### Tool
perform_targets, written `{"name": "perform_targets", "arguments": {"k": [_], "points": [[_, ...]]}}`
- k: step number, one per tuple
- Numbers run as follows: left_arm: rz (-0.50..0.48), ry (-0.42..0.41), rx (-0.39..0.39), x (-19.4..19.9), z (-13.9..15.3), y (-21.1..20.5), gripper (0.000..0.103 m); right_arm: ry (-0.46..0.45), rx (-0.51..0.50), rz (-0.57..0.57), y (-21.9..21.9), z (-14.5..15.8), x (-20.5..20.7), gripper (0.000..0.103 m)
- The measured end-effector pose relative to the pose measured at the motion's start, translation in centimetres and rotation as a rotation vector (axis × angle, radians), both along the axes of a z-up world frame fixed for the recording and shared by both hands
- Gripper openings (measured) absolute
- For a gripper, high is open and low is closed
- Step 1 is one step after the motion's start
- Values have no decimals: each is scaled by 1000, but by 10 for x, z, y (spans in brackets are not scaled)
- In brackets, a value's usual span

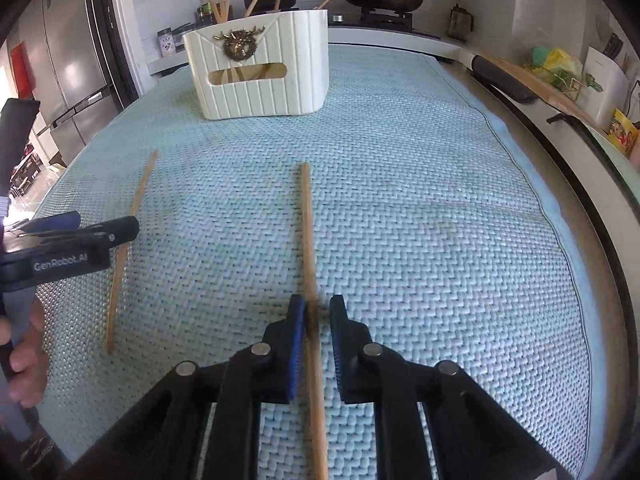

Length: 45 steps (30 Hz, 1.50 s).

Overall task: Organize utensils
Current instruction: 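Close the right tool on one chopstick while the left tool grasps the other, then carry both chopsticks up to the cream holder and lower them inside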

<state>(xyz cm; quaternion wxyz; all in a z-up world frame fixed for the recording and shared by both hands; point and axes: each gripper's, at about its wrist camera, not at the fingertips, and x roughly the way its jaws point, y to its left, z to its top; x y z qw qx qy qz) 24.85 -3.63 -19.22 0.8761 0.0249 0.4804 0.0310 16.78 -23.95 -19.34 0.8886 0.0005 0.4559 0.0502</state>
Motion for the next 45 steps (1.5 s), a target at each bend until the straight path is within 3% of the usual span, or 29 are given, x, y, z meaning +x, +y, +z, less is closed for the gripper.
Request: {"name": "perform_targets", "arguments": {"k": [2,6,14,22,26,30,32,33,35,36,37,38,45], "points": [[4,6,-13,-6,-1,8,99,4,14,-3,-6,0,-5,18],[9,11,-16,-22,-1,27,99,10,32,1,-13,1,-10,34],[-23,63,-74,-35,-1,53,98,30,25,29,-12,2,-11,43],[-168,104,-12,15,2,38,95,85,-71,130,-4,4,19,44],[-195,152,-60,51,1,35,91,98,-88,183,7,4,49,44],[-245,217,-55,73,2,29,86,125,-90,220,17,5,86,43],[-269,235,-52,79,4,25,77,144,-87,240,21,5,100,42],[-283,243,-51,82,6,23,74,149,-95,246,24,6,105,35],[-291,248,-53,88,9,20,47,161,-91,252,29,6,115,27],[-289,251,-59,90,11,20,39,165,-91,253,30,6,118,16],[-285,252,-65,92,12,19,23,169,-87,253,32,6,122,7],[-283,252,-76,94,12,19,9,168,-76,251,33,7,123,7],[-244,177,-176,84,18,32,5,110,41,202,20,18,119,6]]}}
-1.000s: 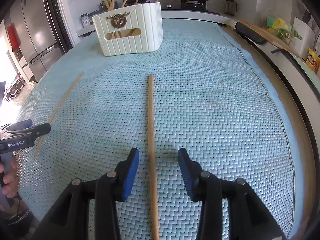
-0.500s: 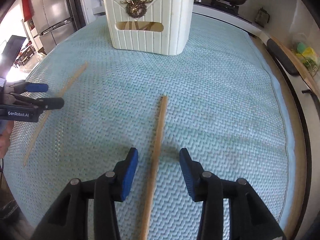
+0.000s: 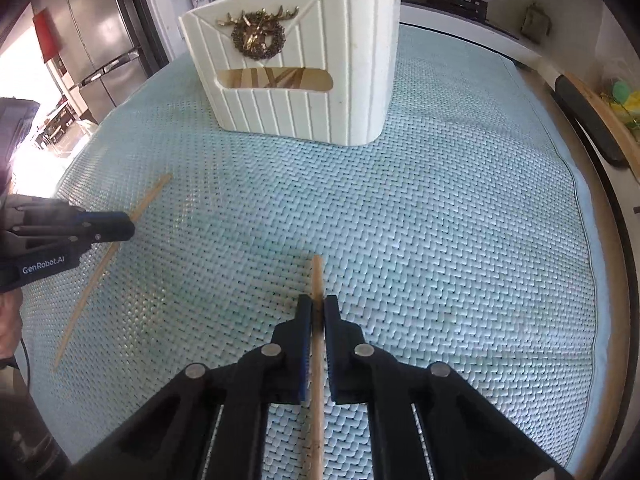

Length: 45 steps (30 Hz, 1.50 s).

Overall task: Organize utensils
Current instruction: 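Carry both chopsticks up to the cream holder and lower them inside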

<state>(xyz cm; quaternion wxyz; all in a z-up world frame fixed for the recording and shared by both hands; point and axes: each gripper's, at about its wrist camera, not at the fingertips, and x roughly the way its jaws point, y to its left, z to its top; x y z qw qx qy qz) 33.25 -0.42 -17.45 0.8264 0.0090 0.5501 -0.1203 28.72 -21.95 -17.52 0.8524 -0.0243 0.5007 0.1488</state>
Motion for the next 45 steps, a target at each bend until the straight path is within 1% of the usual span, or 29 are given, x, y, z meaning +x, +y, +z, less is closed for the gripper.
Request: {"name": "perform_targets", "arguments": {"k": [3,7,11,14,17,19,21,25,30,33,40,45], "points": [[15,-75,-36,-15,22,5,5,-71,56,-16,-10,24,-12,6],[28,-192,-103,-43,65,16,5,-176,136,-27,-22,65,-34,6],[28,-317,-145,-74,110,20,5,-293,175,-14,-27,106,-68,6],[15,-401,-167,-92,136,23,5,-383,192,-6,-30,133,-87,6],[11,-449,-196,-100,151,26,5,-469,197,-7,-30,156,-108,6],[9,-472,-212,-102,157,24,5,-512,205,-9,-34,166,-111,6],[11,-501,-211,-110,167,24,5,-554,200,-9,-30,174,-117,6],[15,-531,-236,-116,179,25,5,-620,183,-3,-21,189,-126,6],[19,-552,-224,-118,187,24,5,-650,195,-2,-20,199,-129,6],[21,-557,-221,-117,190,22,5,-657,205,-2,-18,203,-131,6],[35,-563,-173,-115,189,18,4,-670,211,7,-17,208,-131,6],[35,-566,-154,-116,188,16,4,-659,201,9,-15,207,-130,6]]}}
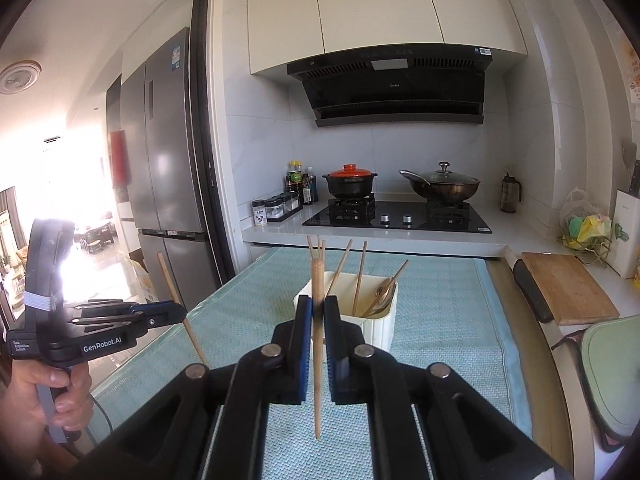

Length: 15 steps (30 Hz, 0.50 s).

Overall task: Organize utensils
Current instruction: 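Carry both chopsticks up to the cream holder and lower them inside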

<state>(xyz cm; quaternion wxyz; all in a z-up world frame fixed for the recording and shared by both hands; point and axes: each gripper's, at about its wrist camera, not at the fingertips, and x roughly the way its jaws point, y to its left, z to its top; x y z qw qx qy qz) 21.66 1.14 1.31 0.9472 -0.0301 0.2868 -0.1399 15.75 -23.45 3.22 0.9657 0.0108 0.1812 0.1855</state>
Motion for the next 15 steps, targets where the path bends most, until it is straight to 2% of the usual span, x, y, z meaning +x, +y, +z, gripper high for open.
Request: {"name": "perform_targets", "arguments": {"k": [10,15], "points": [[16,-4,29,-2,-3,1,4,31,2,-2,1,-6,-1,6],[10,21,-25,1,-1,13,4,40,-10,-4,0,-7,1,6]]}}
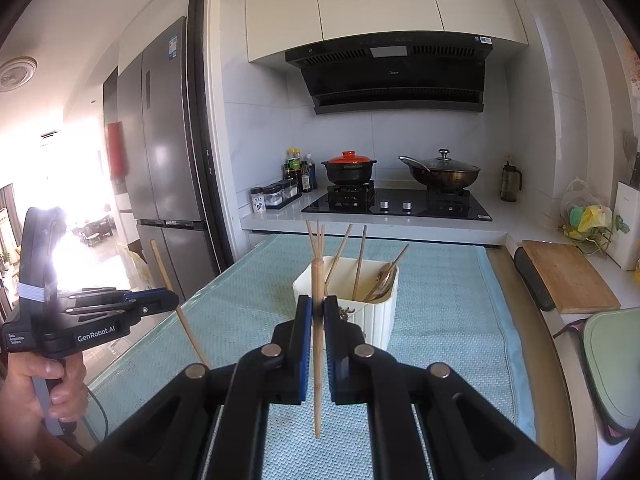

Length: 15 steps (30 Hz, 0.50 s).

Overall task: Organize utensils
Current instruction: 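Carry both chopsticks up to the cream holder and lower them inside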

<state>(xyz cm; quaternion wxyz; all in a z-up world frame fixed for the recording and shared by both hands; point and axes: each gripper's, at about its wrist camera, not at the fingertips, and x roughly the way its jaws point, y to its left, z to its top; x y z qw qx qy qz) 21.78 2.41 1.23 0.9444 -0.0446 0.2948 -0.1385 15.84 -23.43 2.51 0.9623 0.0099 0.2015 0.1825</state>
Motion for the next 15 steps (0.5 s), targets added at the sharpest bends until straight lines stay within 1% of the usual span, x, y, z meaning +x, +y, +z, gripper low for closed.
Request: {"name": "perform_targets", "arguments": {"k": [3,7,11,15], "points": [[-8,-3,-42,8,12,11,4,2,3,-4,-4,4,6,6],[-15,-38,-93,30,42,20,4,-14,0,-6,-7,22,25,6],[-1,-116,-91,63,77,17,4,-72,-10,-12,-5,50,56,6],[-3,-155,-99,107,100,4,4,-118,12,-33,-1,75,98,6]]}}
